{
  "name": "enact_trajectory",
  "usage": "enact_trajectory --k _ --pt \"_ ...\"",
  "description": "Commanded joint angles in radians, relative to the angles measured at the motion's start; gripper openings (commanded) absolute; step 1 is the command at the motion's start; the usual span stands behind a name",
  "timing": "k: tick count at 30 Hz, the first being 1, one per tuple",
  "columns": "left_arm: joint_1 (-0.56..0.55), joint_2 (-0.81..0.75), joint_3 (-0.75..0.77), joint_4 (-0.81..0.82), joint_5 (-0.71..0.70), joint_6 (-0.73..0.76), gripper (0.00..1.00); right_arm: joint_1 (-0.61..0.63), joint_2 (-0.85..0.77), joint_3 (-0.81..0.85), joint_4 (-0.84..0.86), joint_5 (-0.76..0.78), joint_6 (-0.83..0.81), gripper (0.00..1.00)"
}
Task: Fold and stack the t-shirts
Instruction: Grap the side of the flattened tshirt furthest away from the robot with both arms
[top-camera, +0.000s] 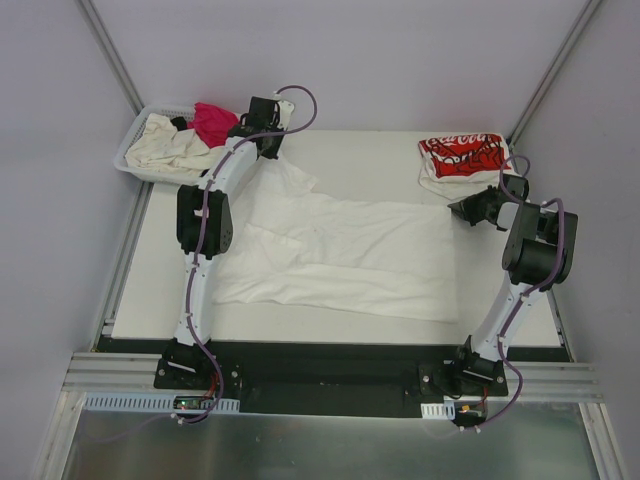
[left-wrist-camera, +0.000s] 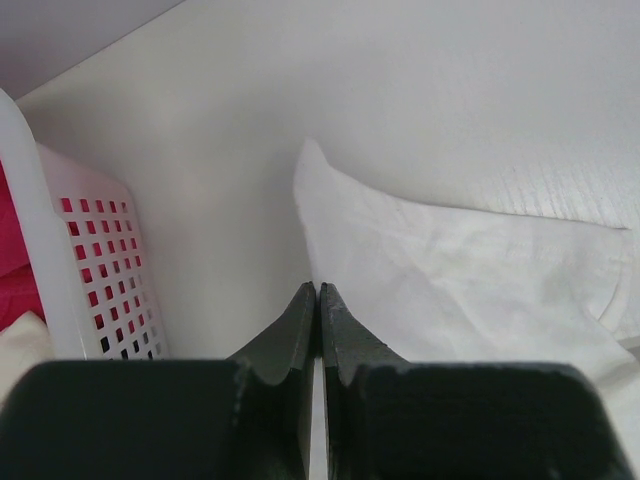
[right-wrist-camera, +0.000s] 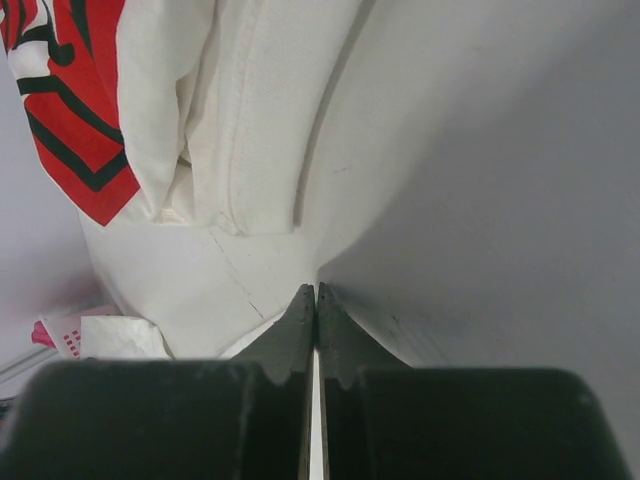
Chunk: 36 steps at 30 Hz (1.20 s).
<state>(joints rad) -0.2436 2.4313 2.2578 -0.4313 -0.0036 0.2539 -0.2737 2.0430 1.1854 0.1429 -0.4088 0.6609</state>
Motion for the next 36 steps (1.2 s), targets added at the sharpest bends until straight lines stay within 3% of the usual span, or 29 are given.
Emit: enact_trajectory --k 1,36 --pt "-0.01 -0.094 -0.014 0.022 -0.018 0.008 0.0 -0.009 -0.061 0.034 -0.009 -0.004 -0.012 0.01" --pt "-0.008 -0.225 -0.139 0.029 -0.085 0.036 0.0 -0.078 -0.185 -0.032 -0.043 -0.015 -0.049 0.01"
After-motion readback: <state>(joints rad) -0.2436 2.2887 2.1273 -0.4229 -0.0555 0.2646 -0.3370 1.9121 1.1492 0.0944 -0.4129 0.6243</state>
